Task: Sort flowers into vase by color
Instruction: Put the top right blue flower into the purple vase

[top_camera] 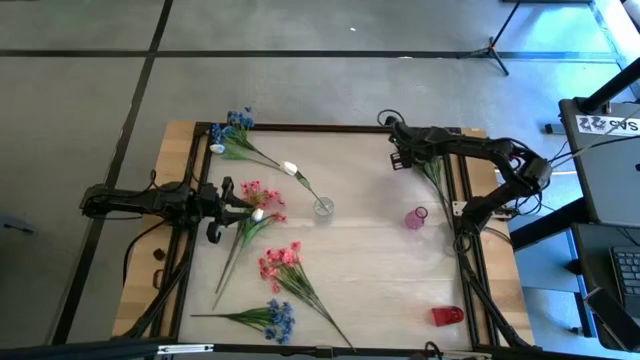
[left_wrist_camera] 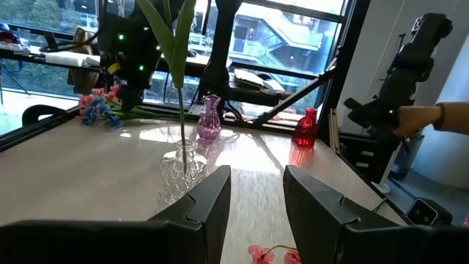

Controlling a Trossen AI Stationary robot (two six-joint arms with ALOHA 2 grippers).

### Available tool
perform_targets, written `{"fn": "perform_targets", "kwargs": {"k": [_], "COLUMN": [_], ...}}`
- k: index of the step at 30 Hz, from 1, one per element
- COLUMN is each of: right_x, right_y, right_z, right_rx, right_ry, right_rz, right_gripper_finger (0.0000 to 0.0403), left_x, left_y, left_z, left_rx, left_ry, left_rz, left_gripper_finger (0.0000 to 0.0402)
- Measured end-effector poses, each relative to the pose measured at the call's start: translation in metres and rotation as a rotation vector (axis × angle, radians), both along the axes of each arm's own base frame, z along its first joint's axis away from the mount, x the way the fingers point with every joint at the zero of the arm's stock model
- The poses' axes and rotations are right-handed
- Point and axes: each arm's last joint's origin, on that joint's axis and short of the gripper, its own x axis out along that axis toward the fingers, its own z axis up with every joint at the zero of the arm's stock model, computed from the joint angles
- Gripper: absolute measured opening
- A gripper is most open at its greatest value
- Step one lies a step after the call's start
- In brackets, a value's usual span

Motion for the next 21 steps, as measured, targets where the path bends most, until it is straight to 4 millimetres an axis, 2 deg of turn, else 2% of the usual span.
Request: {"fn": "perform_targets", "kwargs": {"k": [4, 8, 14, 17, 21], "right_x": [-0.006, -0.001, 0.028, 0.043, 0.051], "right_y": [0.003, 0.005, 0.02, 0.029, 0.04], "right_z": [-0.014, -0.019, -0.014, -0.007, -0.003], "right_rx": [0.037, 0.117, 0.175, 0.136, 0.062], "right_ry": [-0.027, -0.163, -0.354, -0.344, -0.215], "right_rz": [0.0, 0.033, 0.184, 0.332, 0.518], "right_gripper_finger": [0.0222, 0.0222, 0.0222, 0.0222, 0.0222], "left_x": [0.0, 0.0, 0.0, 0.0, 0.0], "left_y": [0.0, 0.0, 0.0, 0.0, 0.0], "left_z": [0.0, 0.0, 0.0, 0.0, 0.0], "left_rx": [0.0, 0.0, 0.0, 0.0, 0.0], "left_ry": [0.0, 0.0, 0.0, 0.0, 0.0], "left_rz": [0.0, 0.0, 0.0, 0.0, 0.0], "left_gripper_finger": [0.0124, 0.0124, 0.0124, 0.0124, 0.0124]}}
